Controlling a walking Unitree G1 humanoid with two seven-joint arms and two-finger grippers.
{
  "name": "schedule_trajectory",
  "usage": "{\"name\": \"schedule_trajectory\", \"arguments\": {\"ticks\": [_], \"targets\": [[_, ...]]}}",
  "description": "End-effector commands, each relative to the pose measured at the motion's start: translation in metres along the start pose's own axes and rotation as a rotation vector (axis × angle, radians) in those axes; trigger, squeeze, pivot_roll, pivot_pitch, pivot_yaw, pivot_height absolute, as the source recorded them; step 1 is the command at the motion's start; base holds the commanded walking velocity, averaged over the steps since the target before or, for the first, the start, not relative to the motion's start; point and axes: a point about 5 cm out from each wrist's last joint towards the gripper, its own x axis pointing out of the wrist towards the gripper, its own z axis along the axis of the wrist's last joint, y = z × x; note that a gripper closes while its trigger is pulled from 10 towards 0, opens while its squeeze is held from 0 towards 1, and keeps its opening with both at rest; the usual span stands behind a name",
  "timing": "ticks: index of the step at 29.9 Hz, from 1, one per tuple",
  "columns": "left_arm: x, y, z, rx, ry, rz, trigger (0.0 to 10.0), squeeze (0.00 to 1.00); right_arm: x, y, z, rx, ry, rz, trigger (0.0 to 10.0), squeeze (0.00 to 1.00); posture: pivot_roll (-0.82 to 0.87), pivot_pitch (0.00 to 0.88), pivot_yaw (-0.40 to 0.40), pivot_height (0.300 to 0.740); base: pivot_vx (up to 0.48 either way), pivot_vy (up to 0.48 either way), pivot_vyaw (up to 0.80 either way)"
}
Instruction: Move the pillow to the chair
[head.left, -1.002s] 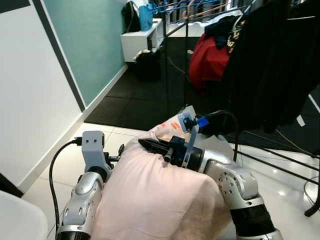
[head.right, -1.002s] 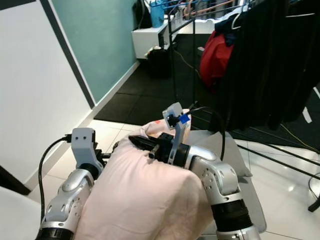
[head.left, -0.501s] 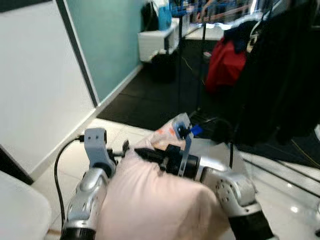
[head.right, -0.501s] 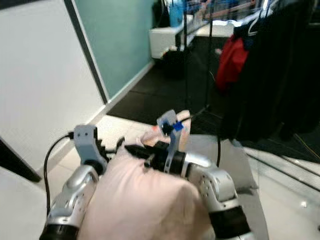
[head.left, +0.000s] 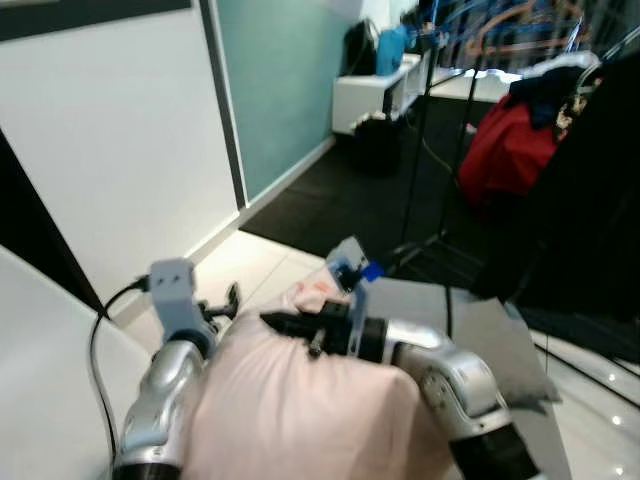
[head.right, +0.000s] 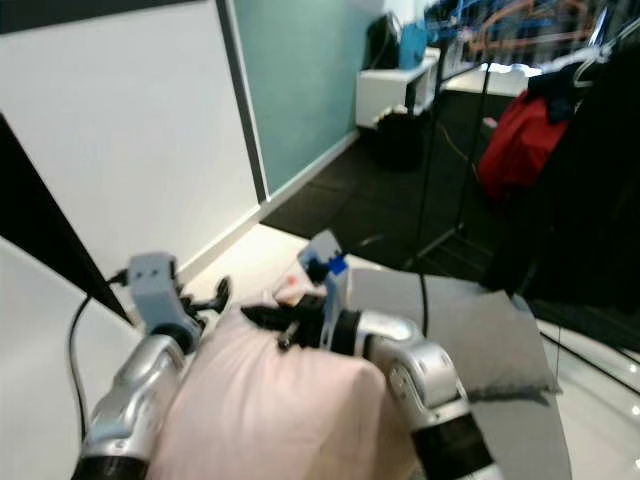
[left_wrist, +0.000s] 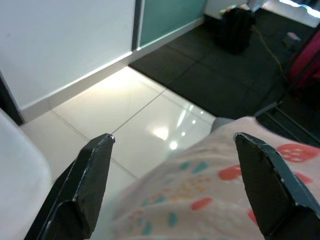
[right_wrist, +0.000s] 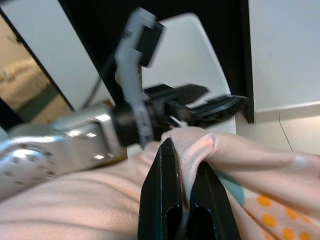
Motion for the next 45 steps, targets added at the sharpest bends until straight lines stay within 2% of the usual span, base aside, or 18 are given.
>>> {"name": "schedule_trajectory", "arguments": {"ticks": [1,10,15,20,27,31,37,41,45], "targets": [[-0.002,0.003,0.002,-0.001,-0.017,0.013,10.0,0.0,0.005,0.001,0.019,-0.081,-0.067,0.013,10.0,0.0,-0.19,0.0,-0.046,0.729,0.0,0.0,0.64],[-0.003,-0.002,0.004,0.027,-0.025,-0.025,10.0,0.0,0.01,0.0,0.026,-0.101,-0.084,0.015,10.0,0.0,-0.19,0.0,-0.026,0.729,0.0,0.0,0.65],[-0.004,-0.011,0.006,0.059,-0.03,-0.083,10.0,0.0,0.015,0.003,0.026,-0.103,-0.105,0.022,10.0,0.0,-0.19,0.0,-0.005,0.729,0.0,-0.178,0.65],[0.0,-0.012,0.005,0.056,-0.021,-0.054,10.0,0.0,0.018,0.004,0.024,-0.111,-0.108,0.027,10.0,0.0,-0.19,0.0,-0.001,0.729,0.0,-0.09,0.65],[-0.002,-0.014,0.003,0.065,-0.021,-0.078,10.0,0.0,0.02,0.005,0.021,-0.132,-0.094,0.021,10.0,0.0,-0.19,0.0,0.0,0.729,0.0,0.0,0.65],[-0.013,-0.008,-0.002,0.074,-0.009,-0.115,10.0,0.0,0.016,0.001,0.018,-0.161,-0.076,-0.008,10.0,0.0,-0.19,0.0,0.006,0.729,0.0,0.0,0.65],[-0.019,0.006,-0.004,0.079,-0.006,-0.079,10.0,0.0,0.013,0.003,0.011,-0.183,-0.051,0.002,10.0,0.0,-0.18,0.0,0.004,0.729,0.0,0.0,0.65],[-0.018,0.006,-0.002,0.074,-0.016,-0.078,10.0,0.0,0.013,0.004,0.009,-0.192,-0.045,0.001,10.0,0.0,-0.18,0.0,0.004,0.729,0.0,0.0,0.65],[-0.018,0.004,-0.001,0.078,-0.02,-0.089,10.0,0.0,0.011,-0.002,0.012,-0.212,-0.046,-0.034,10.0,0.0,-0.19,0.0,0.005,0.729,0.0,0.0,0.65]]}}
